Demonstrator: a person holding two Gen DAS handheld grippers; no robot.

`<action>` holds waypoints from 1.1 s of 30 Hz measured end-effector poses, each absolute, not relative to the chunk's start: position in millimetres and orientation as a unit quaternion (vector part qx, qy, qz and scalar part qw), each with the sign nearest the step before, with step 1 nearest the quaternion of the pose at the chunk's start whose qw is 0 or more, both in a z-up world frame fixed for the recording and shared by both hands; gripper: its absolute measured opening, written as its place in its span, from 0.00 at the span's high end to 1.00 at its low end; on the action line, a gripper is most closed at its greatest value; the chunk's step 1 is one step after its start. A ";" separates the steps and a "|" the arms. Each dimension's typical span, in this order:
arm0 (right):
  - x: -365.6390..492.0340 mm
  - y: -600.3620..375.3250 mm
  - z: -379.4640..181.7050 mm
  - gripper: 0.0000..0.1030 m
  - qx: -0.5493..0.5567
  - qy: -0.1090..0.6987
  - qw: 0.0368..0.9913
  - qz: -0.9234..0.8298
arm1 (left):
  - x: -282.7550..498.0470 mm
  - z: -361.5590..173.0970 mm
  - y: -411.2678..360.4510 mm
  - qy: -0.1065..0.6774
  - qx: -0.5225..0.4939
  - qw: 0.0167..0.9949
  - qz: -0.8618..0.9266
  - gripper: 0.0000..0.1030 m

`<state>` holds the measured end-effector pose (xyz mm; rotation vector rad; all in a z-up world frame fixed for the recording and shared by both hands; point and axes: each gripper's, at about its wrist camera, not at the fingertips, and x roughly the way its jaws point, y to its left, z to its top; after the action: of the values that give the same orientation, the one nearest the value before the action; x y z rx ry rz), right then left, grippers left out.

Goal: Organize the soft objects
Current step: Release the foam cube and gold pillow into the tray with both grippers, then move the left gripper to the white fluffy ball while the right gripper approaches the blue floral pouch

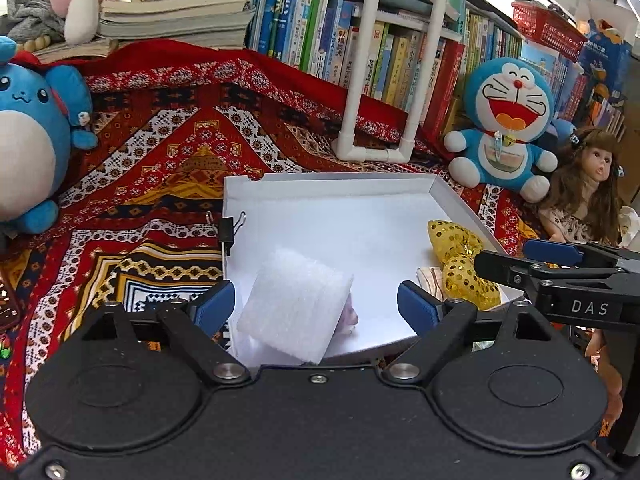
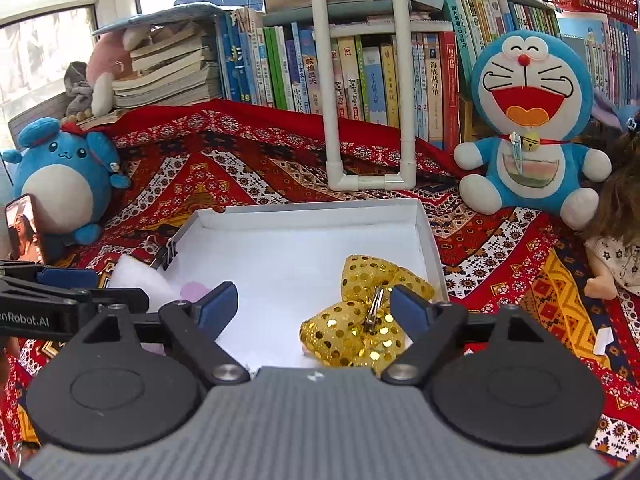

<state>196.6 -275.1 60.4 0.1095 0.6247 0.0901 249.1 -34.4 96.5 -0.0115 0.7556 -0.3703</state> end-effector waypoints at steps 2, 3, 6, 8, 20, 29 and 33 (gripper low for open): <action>190.9 -274.8 61.6 0.10 0.053 0.304 0.950 0.047 | 242.4 99.0 -30.6 0.361 -0.005 0.915 -0.183 0.14; 187.1 -274.6 62.3 0.08 0.052 0.301 0.951 0.049 | 238.5 100.4 -28.7 0.358 -0.006 0.915 -0.183 0.14; 176.3 -272.3 64.9 0.07 0.047 0.293 0.953 0.057 | 227.7 104.4 -23.1 0.352 -0.011 0.917 -0.187 0.14; 169.0 -270.4 66.9 0.06 0.041 0.288 0.955 0.063 | 219.5 106.9 -18.6 0.348 -0.017 0.918 -0.190 0.13; 114.5 -253.4 74.6 0.00 -0.027 0.242 0.965 0.099 | 163.0 113.1 4.0 0.315 -0.024 0.929 -0.195 0.10; 86.0 -250.3 73.2 0.00 -0.040 0.227 0.967 0.107 | 128.5 111.7 17.4 0.303 -0.032 0.932 -0.195 0.09; 79.4 -249.7 69.8 0.00 -0.040 0.228 0.967 0.108 | 116.5 108.3 19.7 0.297 -0.027 0.935 -0.191 0.09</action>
<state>79.4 -249.7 69.8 -0.0807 0.4619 0.2181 116.5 19.7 108.3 -0.0552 0.6081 -0.3898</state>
